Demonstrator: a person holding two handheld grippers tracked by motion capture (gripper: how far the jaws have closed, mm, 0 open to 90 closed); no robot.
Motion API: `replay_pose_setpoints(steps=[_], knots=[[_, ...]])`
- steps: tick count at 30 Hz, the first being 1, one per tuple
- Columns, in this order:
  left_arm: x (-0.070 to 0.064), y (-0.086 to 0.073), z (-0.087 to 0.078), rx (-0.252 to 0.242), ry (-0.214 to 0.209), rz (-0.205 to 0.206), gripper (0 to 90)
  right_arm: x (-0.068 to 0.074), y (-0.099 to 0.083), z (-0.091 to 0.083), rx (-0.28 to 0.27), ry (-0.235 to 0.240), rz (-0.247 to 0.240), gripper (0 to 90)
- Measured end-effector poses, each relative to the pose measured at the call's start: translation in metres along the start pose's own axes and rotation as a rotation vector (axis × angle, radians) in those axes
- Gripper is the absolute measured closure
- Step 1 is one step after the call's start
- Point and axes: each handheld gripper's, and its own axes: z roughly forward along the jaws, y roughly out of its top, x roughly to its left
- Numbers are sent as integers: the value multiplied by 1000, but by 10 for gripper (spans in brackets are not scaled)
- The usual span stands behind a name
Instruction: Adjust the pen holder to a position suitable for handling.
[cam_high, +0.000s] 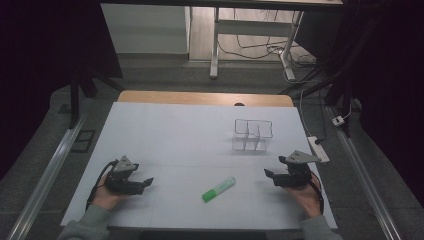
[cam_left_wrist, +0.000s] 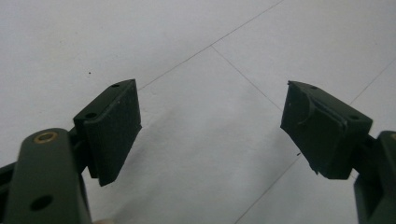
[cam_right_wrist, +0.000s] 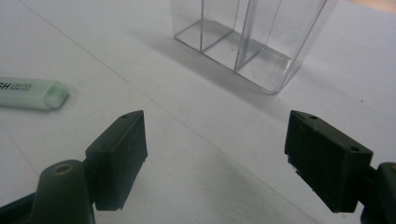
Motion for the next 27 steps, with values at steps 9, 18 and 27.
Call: replay_pose_setpoints(steps=[9, 18, 27], knots=[[0, 0, 2, 8, -2, 8, 198, -14, 7, 1, 9, -38, 57, 223], [-1, 0, 3, 15, 1, 13, 197, -25, 8, 7, 30, -80, 90, 269], [-1, 0, 3, 18, 4, 15, 197, -40, 17, 15, 15, -124, 110, 311]])
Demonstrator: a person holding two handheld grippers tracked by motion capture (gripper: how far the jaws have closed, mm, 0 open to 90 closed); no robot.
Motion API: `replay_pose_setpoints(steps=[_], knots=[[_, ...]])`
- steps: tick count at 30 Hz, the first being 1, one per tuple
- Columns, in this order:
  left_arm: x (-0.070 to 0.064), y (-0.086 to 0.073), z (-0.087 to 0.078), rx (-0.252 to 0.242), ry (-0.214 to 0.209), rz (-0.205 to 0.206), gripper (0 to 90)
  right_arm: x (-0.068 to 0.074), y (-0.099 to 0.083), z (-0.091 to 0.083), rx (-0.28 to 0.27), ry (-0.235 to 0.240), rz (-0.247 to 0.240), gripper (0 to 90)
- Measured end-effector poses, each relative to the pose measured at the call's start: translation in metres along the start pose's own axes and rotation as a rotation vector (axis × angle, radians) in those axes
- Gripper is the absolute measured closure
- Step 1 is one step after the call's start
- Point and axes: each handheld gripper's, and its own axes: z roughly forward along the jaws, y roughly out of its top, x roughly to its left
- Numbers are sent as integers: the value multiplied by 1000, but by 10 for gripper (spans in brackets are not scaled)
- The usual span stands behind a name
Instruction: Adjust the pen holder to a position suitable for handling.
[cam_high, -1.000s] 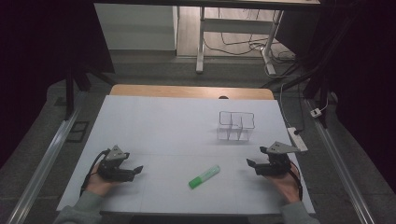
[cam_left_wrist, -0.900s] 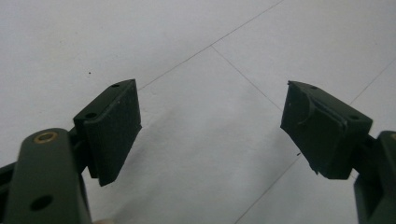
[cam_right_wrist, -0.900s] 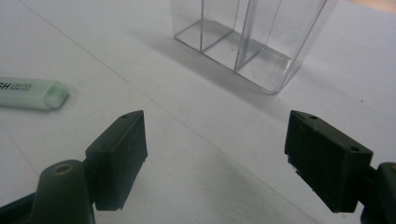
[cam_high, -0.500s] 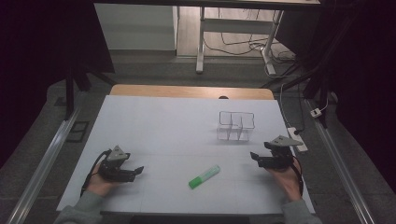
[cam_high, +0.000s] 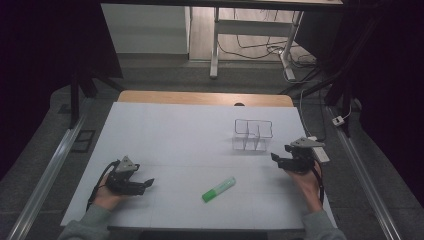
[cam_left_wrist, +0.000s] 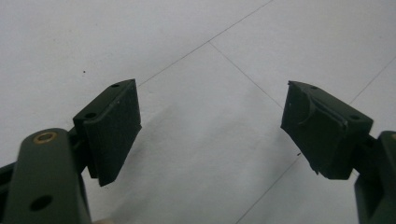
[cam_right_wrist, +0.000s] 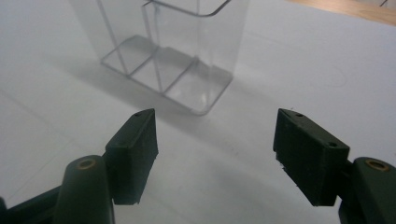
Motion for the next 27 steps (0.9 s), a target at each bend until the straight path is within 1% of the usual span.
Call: replay_pose_setpoints(steps=[3, 6, 8, 10, 14, 16, 17, 19, 20, 22, 23, 26, 27], knots=[[0, 0, 0, 1, -1, 1, 196, -4, 2, 4, -1, -13, 10, 340], [0, 0, 1, 4, -1, 1, 196, -9, 4, 8, 5, -16, 20, 376], [0, 0, 1, 6, 1, 2, 196, -12, 6, 11, 3, -15, 34, 426], [0, 0, 1, 8, 1, 6, 196, -15, 7, 14, 3, 0, 41, 470], [-1, 0, 1, 9, 2, 8, 196, -19, 10, 19, 12, 1, 44, 570], [-1, 0, 2, 10, 1, 11, 196, -20, 12, 22, 15, -12, 46, 646], [-1, 0, 2, 10, 0, 11, 196, -20, 13, 24, 6, -17, 46, 692], [-1, 0, 2, 10, 0, 11, 196, -21, 13, 27, 12, -30, 32, 774], [-1, 0, 2, 10, 0, 11, 196, -21, 14, 29, 26, -31, 27, 818], [-1, -1, 2, 11, 0, 11, 196, -22, 15, 32, 30, -25, 26, 884], [-1, -1, 2, 12, 0, 11, 196, -22, 16, 34, 33, -23, 24, 899], [-1, -1, 3, 15, 2, 11, 196, -22, 18, 38, 26, -14, 29, 900], [-1, -1, 3, 15, 2, 12, 196, -23, 19, 40, 34, -14, 28, 900]])
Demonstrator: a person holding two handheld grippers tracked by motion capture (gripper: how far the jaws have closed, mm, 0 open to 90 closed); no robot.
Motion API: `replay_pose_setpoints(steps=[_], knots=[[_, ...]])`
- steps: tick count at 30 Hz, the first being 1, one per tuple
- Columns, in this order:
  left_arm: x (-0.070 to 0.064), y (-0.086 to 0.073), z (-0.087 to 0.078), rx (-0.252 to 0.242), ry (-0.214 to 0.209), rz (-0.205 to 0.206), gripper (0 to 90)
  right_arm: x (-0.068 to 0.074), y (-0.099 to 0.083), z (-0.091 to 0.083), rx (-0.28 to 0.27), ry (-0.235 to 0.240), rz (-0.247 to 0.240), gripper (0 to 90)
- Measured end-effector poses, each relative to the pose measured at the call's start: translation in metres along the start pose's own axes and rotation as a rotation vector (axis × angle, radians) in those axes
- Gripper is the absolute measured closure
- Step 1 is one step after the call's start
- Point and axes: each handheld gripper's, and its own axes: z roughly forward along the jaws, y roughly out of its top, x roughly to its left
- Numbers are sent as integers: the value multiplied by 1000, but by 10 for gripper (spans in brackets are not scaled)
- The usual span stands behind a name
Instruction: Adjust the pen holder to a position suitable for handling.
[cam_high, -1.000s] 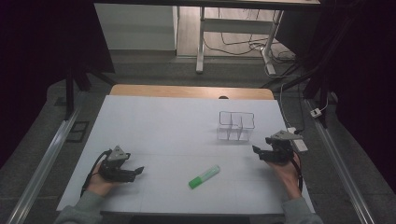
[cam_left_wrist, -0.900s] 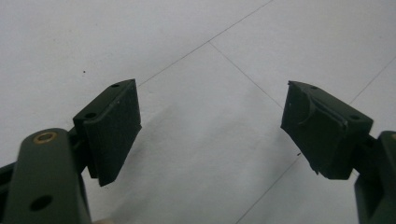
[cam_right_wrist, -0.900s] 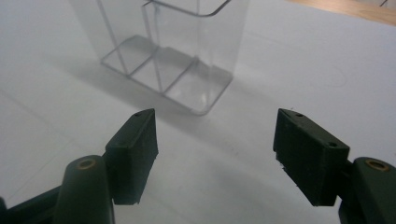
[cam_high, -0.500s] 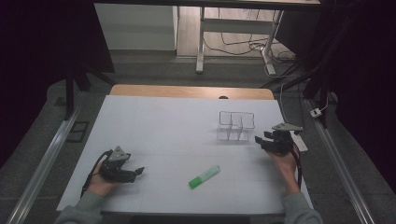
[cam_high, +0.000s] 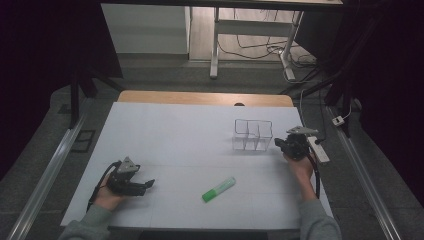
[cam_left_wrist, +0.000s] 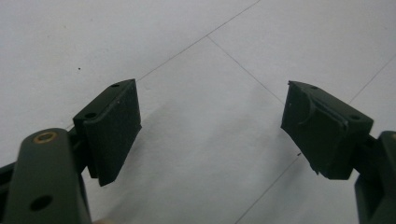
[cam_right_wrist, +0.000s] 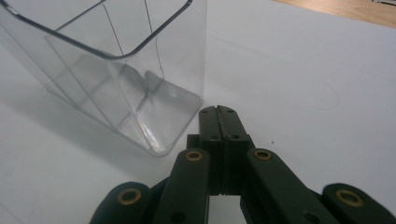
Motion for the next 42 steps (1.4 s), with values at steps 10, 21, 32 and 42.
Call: replay_pose_setpoints(steps=[10, 21, 32, 42], knots=[[0, 0, 0, 0, 0, -1, 196, 4, 7, 14, 11, 29, -17, 900], [0, 0, 0, 4, -1, 6, 196, 6, 9, 20, 13, 19, -27, 900], [0, 0, 1, 3, 1, 6, 197, 9, 13, 21, 13, 22, -31, 900], [0, 0, 0, 1, 3, 4, 198, 24, 20, 30, 18, 50, -61, 900]])
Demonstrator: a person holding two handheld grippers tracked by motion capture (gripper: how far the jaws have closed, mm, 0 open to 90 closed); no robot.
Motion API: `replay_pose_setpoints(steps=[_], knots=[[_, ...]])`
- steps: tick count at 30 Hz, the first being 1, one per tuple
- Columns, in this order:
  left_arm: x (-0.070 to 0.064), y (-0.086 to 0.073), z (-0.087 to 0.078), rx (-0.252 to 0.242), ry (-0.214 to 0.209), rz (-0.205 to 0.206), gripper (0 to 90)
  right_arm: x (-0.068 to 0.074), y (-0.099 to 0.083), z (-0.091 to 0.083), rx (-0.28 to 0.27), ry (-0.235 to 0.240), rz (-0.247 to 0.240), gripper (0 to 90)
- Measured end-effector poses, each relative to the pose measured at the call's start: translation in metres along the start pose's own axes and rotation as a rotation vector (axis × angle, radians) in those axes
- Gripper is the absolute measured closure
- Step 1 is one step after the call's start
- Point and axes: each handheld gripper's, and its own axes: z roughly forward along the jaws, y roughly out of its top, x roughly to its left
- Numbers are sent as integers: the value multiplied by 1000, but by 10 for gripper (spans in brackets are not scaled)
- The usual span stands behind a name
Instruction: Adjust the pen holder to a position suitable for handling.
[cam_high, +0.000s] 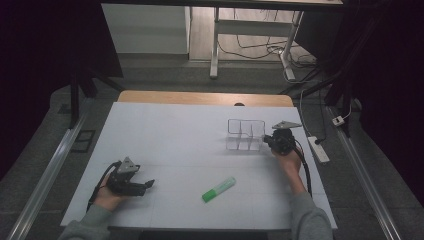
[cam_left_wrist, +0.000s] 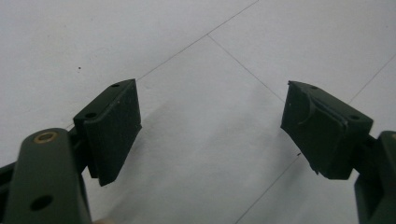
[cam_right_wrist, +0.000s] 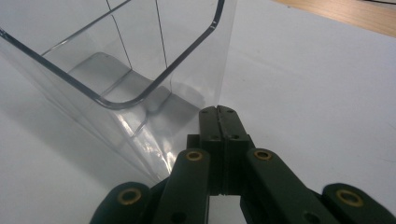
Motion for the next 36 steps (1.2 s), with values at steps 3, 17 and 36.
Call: replay_pose_setpoints(steps=[3, 17, 36], knots=[[0, 0, 0, 2, -1, 3, 198, 3, 2, 2, 1, 1, -5, 900], [0, 0, 0, 4, 1, 2, 199, 20, 11, 15, 15, 24, -31, 900], [0, 0, 1, 13, 0, 13, 198, 53, 26, 33, 25, 78, -86, 900]])
